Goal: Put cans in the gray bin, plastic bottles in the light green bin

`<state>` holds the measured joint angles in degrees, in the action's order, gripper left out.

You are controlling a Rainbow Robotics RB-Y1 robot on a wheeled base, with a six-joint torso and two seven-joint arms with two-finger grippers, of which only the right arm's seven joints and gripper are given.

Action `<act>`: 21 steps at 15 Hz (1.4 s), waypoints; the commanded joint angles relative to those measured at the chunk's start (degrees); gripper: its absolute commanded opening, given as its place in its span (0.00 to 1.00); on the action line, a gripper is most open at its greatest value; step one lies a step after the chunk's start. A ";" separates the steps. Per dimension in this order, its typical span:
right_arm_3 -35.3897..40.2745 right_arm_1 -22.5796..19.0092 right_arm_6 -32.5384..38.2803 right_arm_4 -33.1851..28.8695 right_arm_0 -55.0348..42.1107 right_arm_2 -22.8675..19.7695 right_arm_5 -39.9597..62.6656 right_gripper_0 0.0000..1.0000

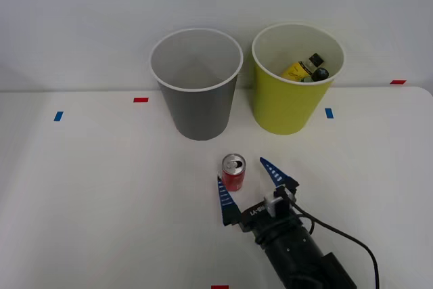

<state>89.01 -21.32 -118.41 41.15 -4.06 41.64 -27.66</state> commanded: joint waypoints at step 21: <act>-2.87 1.90 -2.70 2.09 4.76 0.11 3.40 1.00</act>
<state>86.13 -19.41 -120.88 43.21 0.75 41.75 -24.29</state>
